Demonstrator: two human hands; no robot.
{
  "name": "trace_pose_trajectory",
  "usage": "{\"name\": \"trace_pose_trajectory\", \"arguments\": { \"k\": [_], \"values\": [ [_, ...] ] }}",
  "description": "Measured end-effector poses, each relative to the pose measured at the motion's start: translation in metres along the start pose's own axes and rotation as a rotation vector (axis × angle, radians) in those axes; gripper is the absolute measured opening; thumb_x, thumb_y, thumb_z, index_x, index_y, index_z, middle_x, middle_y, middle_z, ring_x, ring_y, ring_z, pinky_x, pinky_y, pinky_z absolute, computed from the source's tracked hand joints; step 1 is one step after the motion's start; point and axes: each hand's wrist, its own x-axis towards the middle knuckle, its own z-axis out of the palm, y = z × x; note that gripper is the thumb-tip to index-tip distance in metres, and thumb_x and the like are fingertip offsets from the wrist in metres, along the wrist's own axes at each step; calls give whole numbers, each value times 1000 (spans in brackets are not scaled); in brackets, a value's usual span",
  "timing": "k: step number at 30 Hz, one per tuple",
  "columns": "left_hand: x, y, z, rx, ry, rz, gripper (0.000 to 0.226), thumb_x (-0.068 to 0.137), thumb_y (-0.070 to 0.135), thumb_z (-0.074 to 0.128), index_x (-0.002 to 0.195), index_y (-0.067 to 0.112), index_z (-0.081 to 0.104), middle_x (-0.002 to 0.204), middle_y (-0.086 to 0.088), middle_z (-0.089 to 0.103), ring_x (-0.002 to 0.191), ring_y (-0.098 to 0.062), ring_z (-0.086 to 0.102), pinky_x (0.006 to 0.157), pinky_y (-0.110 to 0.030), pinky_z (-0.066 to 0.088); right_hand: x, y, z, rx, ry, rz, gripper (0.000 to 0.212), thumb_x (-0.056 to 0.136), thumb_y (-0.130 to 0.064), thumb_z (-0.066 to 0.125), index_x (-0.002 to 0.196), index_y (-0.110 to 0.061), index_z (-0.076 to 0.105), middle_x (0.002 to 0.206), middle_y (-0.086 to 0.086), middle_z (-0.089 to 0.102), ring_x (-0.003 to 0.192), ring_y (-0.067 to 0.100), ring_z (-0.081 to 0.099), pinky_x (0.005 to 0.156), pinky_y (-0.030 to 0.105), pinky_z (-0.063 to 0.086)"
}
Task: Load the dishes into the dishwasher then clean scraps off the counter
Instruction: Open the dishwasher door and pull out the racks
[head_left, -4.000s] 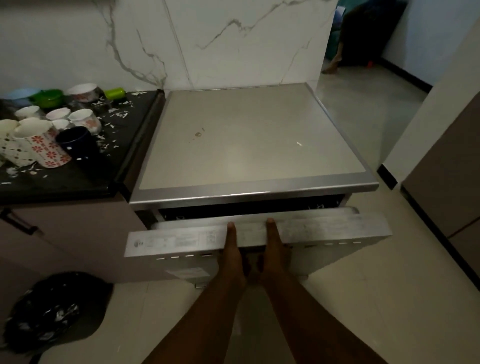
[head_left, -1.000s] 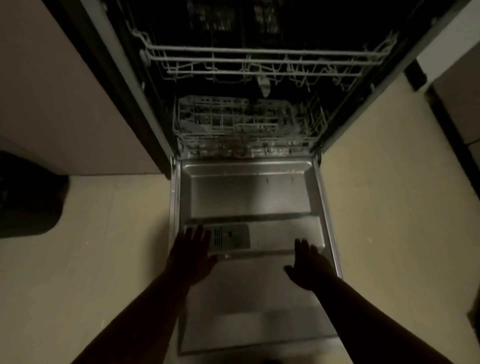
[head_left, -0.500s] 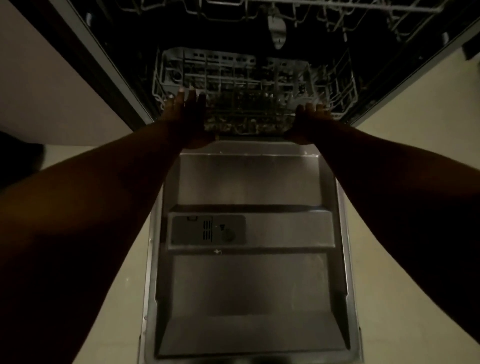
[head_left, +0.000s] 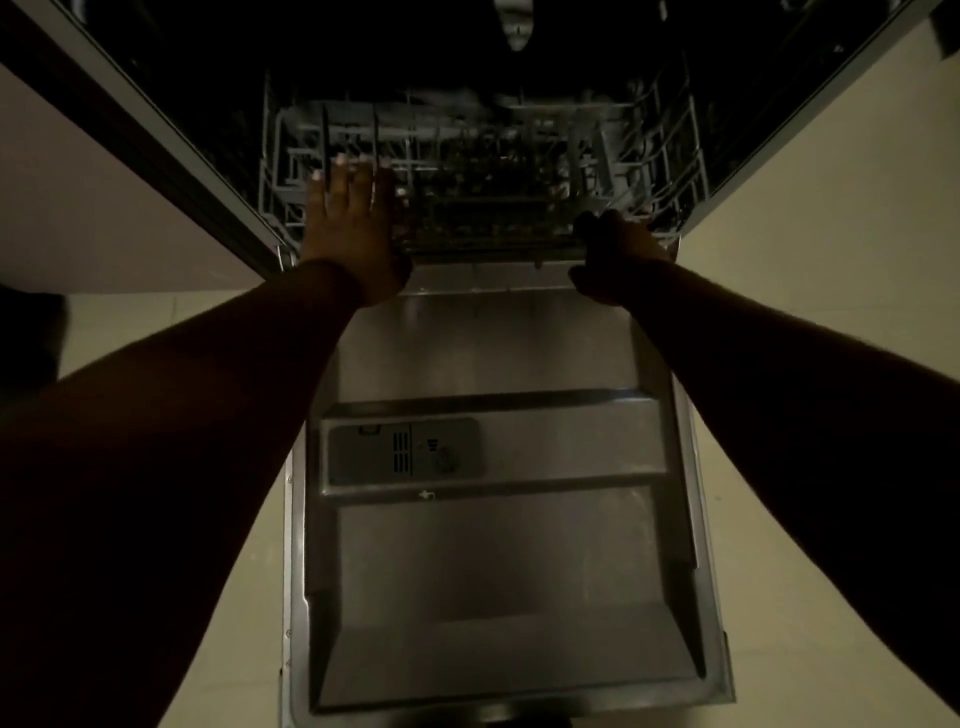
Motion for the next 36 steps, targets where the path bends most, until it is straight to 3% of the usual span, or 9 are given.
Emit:
{"name": "trace_pose_trajectory", "arguments": {
  "k": [6,14,19,21,23,26,27,31,36],
  "values": [
    [-45,11,33,-100,-267,74,104,75,67,59,152,19,8,159,-10,10,145,-33,8,118,-48,11,-78,11,44,-6,104,-79,63,81,-40,60,136,-15,43,127,14,54,118,36,47,97,42,43],
    [-182,40,50,-244,-178,99,108,65,59,72,150,13,23,151,-15,31,138,-40,26,112,-51,19,-194,9,85,-36,5,-86,55,94,-53,39,135,-18,50,122,8,62,112,31,55,97,39,41],
    [-275,55,72,-251,-313,86,103,79,68,51,151,22,-7,160,-7,-5,146,-31,-7,109,-37,-22,-268,8,105,-27,-93,-4,47,96,-50,25,116,-33,64,106,-5,70,100,22,64,81,35,53],
    [-306,66,68,-267,-413,75,102,83,65,49,140,22,-24,153,-2,-24,140,-25,-24,112,-40,-17,-295,8,118,7,-140,19,51,95,-54,25,104,-32,70,95,-6,72,90,20,67,73,34,55],
    [-335,74,69,-260,-493,84,104,82,66,49,139,20,-26,149,-2,-28,136,-24,-26,114,-42,-11,-323,8,134,42,-130,15,63,94,-58,18,91,-29,74,83,-5,73,78,19,69,64,33,56],
    [-381,79,83,-222,-489,145,126,57,67,70,151,13,6,155,-13,11,141,-34,11,113,-49,18,-361,13,157,42,-78,-41,76,98,-54,6,81,-25,74,75,-3,73,71,23,70,62,36,57],
    [-394,80,88,-223,-481,182,130,49,66,75,151,12,14,153,-15,21,140,-36,19,113,-48,22,-370,14,165,25,-94,-68,77,99,-51,5,82,-24,75,76,-2,73,73,24,70,65,38,58],
    [-411,79,93,-256,-448,212,140,45,56,82,152,13,4,153,-17,25,140,-33,16,112,-44,6,-377,19,178,-52,-248,-41,55,94,-39,23,107,-18,73,101,1,74,99,30,68,85,44,52],
    [-409,74,92,-226,-481,235,135,51,67,73,152,13,2,151,-15,29,137,-35,27,114,-47,23,-362,13,152,-23,-405,-72,41,99,-40,30,128,-30,56,124,-4,62,114,19,58,97,33,46]
  ]
}}
